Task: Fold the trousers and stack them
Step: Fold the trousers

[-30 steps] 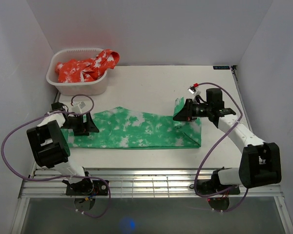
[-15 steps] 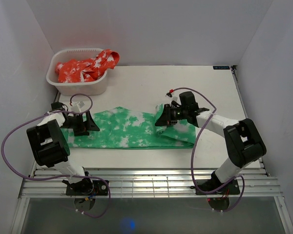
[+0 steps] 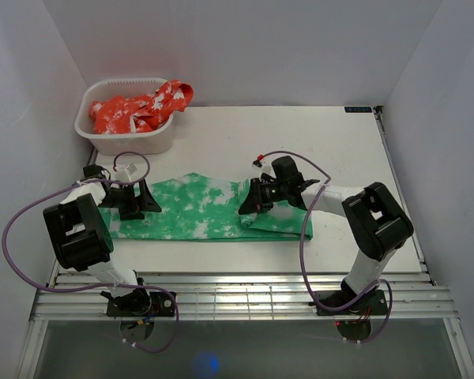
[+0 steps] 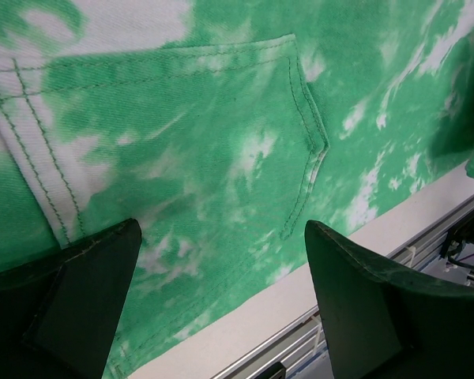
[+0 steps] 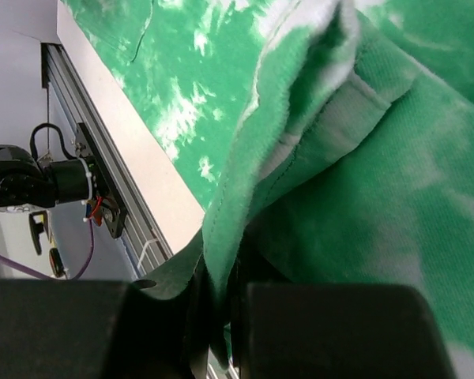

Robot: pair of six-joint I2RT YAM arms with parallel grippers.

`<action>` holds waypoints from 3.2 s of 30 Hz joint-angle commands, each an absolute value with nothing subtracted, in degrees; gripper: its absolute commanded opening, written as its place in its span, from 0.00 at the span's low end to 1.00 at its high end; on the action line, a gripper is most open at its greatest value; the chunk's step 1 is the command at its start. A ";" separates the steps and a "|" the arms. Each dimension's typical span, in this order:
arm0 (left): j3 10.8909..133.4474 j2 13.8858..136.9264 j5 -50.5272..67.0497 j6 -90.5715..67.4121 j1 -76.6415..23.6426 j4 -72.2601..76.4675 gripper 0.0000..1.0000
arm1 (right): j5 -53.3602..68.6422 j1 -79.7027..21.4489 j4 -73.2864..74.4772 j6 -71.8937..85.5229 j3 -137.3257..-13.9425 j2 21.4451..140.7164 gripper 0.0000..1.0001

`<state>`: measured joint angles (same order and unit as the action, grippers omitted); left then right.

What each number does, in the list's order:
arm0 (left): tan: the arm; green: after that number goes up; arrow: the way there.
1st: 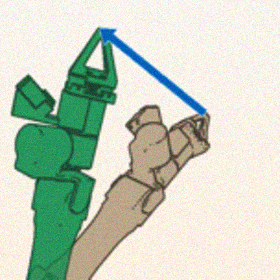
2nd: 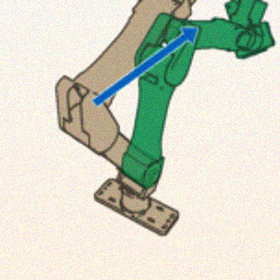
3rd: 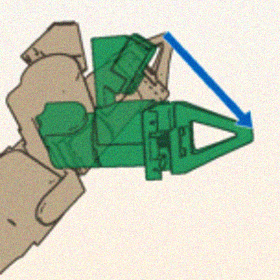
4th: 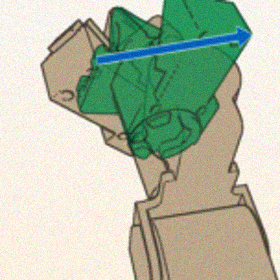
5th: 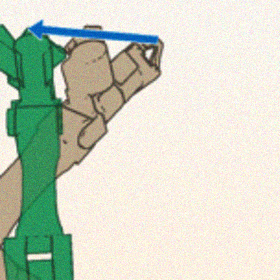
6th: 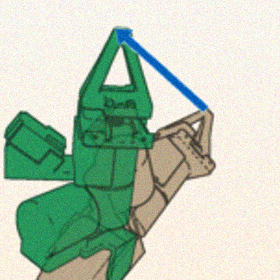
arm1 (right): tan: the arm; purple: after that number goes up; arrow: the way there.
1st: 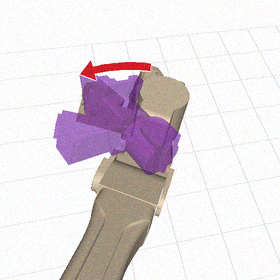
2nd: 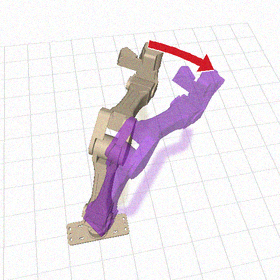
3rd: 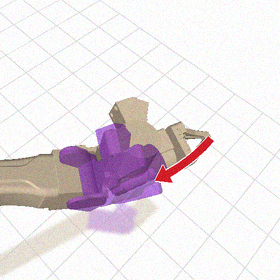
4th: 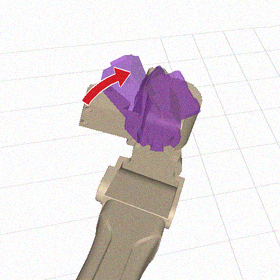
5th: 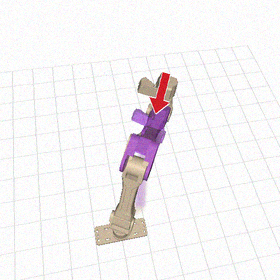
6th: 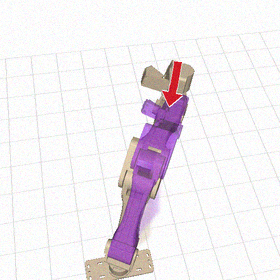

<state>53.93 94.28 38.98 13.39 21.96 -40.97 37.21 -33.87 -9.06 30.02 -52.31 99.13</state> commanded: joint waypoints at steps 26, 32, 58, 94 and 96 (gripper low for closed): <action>60.21 76.47 46.06 11.18 10.48 -41.14 0.98 | 53.52 -22.88 16.50 5.30 -65.13 90.97 0.80; 57.57 79.53 45.00 -4.46 -2.80 -31.22 0.88 | 53.09 -3.54 37.15 -14.74 -63.46 90.26 0.62; 61.70 104.94 38.85 -17.23 -21.35 -20.57 0.64 | 50.63 9.05 30.67 -14.15 -54.76 105.47 0.65; 59.41 104.67 33.66 -8.88 -15.03 -26.98 0.00 | 41.84 9.05 32.52 -13.36 -56.42 101.16 0.72; 59.59 106.17 33.66 -8.61 -15.03 -26.98 0.00 | 42.62 9.05 32.78 -13.27 -56.69 101.16 0.73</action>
